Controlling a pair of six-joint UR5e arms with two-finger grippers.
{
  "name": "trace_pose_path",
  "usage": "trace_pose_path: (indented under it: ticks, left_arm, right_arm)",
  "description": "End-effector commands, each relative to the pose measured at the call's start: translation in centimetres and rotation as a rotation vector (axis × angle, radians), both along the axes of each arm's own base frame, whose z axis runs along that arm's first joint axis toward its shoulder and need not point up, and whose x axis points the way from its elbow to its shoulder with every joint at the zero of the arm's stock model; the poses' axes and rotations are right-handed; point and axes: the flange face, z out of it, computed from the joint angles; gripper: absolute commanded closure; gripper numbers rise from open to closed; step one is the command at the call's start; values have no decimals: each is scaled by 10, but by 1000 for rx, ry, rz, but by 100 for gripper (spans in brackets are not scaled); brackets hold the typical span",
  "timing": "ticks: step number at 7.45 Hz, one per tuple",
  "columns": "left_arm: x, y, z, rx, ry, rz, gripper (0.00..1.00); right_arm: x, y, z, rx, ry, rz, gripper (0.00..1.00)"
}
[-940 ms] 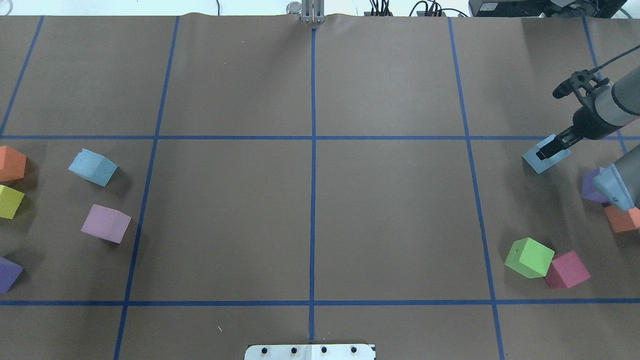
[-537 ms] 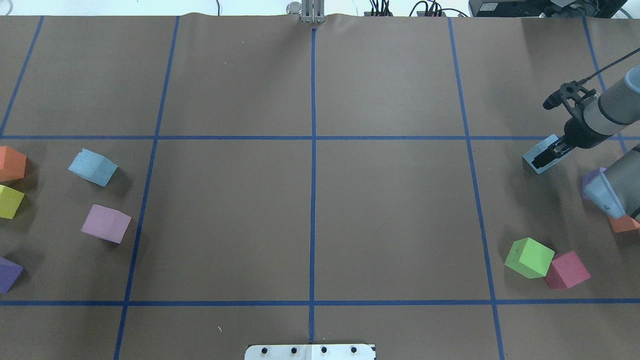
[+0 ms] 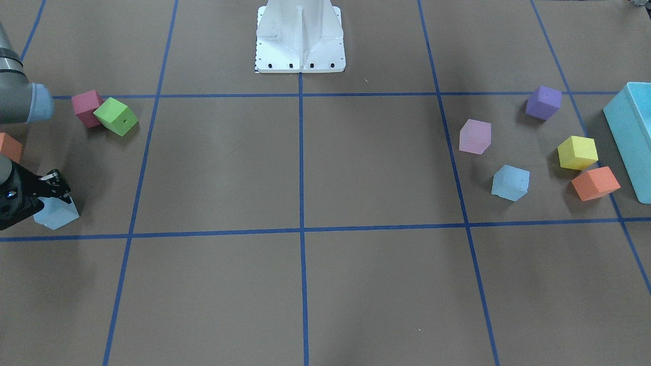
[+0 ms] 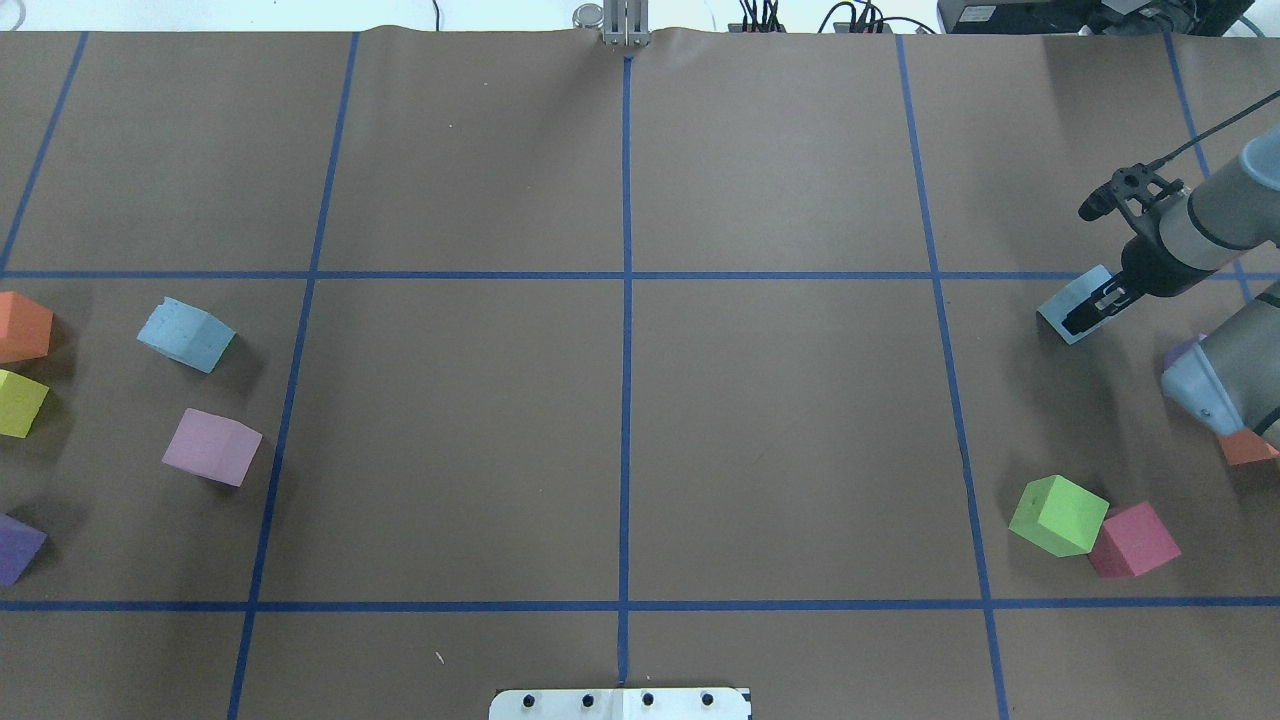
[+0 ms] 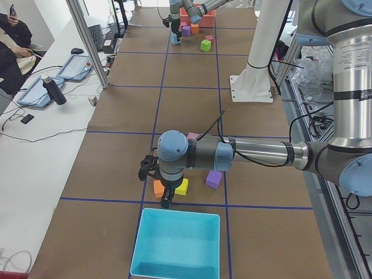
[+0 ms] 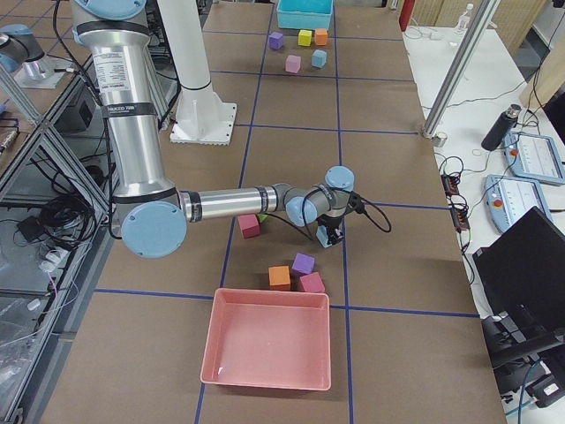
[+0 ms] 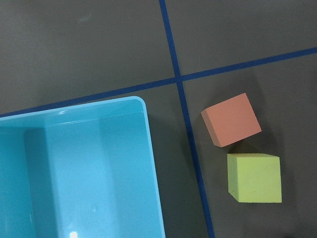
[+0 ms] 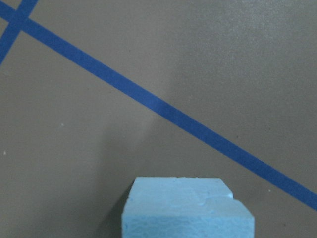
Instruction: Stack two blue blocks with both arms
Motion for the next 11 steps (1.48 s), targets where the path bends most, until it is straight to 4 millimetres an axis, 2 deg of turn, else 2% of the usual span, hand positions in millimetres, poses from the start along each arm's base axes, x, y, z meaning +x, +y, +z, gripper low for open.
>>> trace_pose_path:
  ticks: [1, 2, 4, 5, 6, 8, 9, 10, 11]
  left_arm:
    - [0, 0, 0, 1, 0, 0, 2]
    - [0, 0, -1, 1, 1, 0, 2]
    - [0, 0, -1, 1, 1, 0, 2]
    - [0, 1, 0, 0, 1, 0, 2]
    - [0, 1, 0, 0, 1, 0, 2]
    - [0, 1, 0, 0, 1, 0, 2]
    - [0, 1, 0, 0, 1, 0, 2]
    - [0, 1, 0, 0, 1, 0, 2]
    - [0, 1, 0, 0, 1, 0, 2]
  right_arm:
    - [-19, -34, -61, 4, -39, 48, 84]
    - [-40, -44, -96, -48, -67, 109, 84]
    - [-132, -34, -175, -176, -126, 178, 84]
    - [-167, -27, -213, -241, -144, 235, 84]
    - [-212, -13, -254, -301, -132, 304, 84]
    - [-308, 37, -343, -367, -31, 409, 84]
    - [-338, 61, -385, -393, 1, 430, 84]
    - [-360, 86, -404, -414, -2, 432, 84]
    - [-375, 104, -408, -403, 1, 424, 83]
